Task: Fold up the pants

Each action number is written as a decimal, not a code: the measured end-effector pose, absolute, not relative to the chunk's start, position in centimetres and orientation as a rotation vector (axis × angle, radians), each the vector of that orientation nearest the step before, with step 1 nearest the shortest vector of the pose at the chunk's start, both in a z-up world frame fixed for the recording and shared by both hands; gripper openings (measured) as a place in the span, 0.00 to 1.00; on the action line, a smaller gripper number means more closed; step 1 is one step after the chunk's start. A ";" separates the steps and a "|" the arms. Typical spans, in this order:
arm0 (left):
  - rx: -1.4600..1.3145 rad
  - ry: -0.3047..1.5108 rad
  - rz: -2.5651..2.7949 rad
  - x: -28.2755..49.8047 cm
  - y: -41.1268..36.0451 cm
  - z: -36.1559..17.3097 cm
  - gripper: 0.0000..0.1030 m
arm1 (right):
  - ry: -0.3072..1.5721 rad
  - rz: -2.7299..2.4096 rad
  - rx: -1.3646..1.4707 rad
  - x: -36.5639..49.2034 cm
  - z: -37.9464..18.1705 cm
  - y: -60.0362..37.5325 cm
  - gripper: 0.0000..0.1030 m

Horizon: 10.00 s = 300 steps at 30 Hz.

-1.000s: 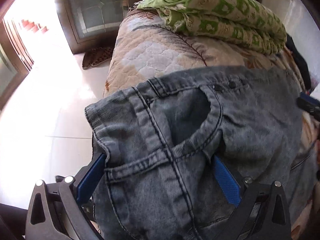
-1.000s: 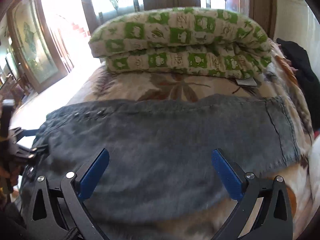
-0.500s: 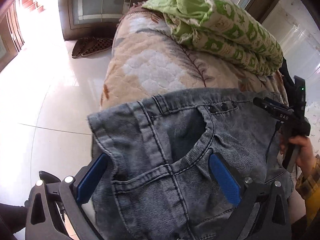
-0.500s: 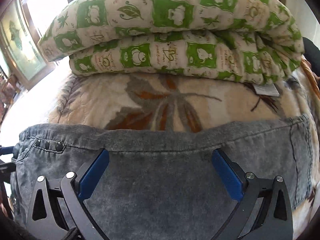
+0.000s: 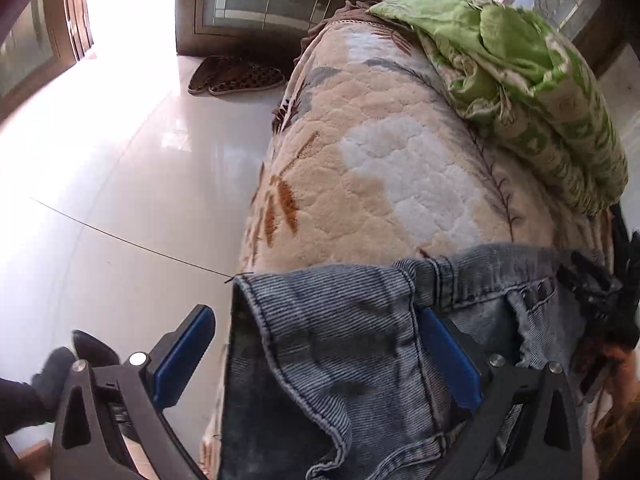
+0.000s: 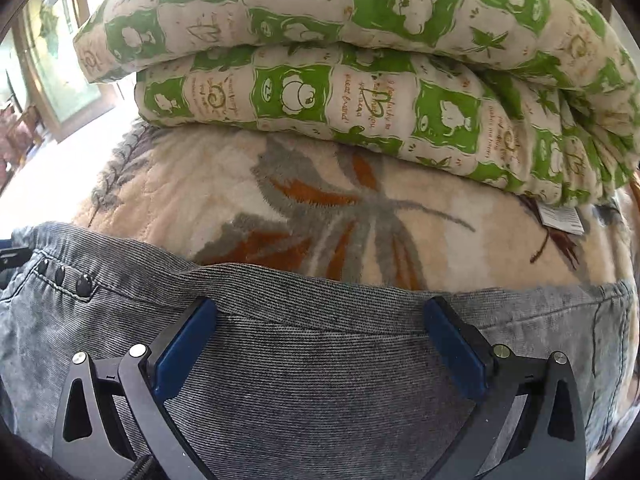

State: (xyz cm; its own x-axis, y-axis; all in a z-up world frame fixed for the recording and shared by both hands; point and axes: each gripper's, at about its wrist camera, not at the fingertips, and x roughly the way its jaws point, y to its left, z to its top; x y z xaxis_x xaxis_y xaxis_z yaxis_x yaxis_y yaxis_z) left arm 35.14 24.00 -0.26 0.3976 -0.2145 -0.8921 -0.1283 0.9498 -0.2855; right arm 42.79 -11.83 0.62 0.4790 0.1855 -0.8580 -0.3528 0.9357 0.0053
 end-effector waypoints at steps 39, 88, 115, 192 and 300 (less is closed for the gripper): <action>-0.007 0.910 -0.381 12.1 15.8 12.2 0.10 | 0.920 0.626 -0.039 19.7 11.0 -17.2 0.08; 0.156 1.080 -0.381 3.5 17.2 8.7 0.61 | 1.034 0.165 0.460 7.9 2.1 -24.5 0.27; 0.320 1.127 -0.326 10.1 9.4 3.9 0.87 | 1.101 0.076 0.365 5.9 1.0 -24.6 0.11; 0.081 1.135 -0.620 7.1 8.4 6.4 0.54 | 1.218 0.823 0.412 26.3 7.6 -12.8 0.53; 0.238 1.103 -0.812 8.6 -5.8 8.1 0.60 | 0.978 -0.100 0.193 9.4 4.2 -32.7 0.34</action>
